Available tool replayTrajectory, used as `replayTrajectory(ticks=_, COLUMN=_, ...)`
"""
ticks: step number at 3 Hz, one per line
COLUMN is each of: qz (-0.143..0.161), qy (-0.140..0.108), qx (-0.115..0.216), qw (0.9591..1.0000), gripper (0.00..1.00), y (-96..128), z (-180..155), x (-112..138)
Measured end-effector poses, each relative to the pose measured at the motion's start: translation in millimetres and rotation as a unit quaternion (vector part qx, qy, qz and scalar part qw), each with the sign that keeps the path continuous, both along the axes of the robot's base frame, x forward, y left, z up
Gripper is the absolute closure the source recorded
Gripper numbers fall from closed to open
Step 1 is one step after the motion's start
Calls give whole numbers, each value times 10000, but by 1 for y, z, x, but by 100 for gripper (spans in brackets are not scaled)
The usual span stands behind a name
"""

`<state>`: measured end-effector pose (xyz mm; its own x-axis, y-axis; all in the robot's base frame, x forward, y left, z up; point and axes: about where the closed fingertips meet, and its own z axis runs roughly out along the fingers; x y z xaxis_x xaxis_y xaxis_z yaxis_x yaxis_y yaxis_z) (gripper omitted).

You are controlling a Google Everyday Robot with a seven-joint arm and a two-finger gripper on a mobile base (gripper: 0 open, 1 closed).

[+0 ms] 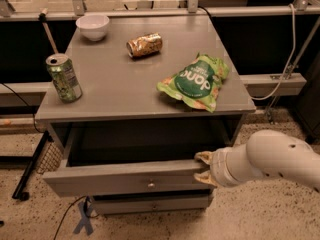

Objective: Open top drawer

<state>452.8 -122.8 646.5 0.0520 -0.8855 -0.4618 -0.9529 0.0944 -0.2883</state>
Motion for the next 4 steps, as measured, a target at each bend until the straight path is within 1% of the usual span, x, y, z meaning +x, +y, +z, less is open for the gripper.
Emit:
replayTrajectory(ticks=2, qz=0, qy=-1, qx=0, qw=10000, gripper=100, y=0, z=3, x=0)
replayTrajectory(ticks=3, qz=-73, qy=-51, qx=22, qw=10000, gripper=100, y=1, z=1, x=-25)
replayTrajectory(ticks=4, qz=-73, qy=-51, qx=22, qw=10000, gripper=100, y=1, z=3, x=-25)
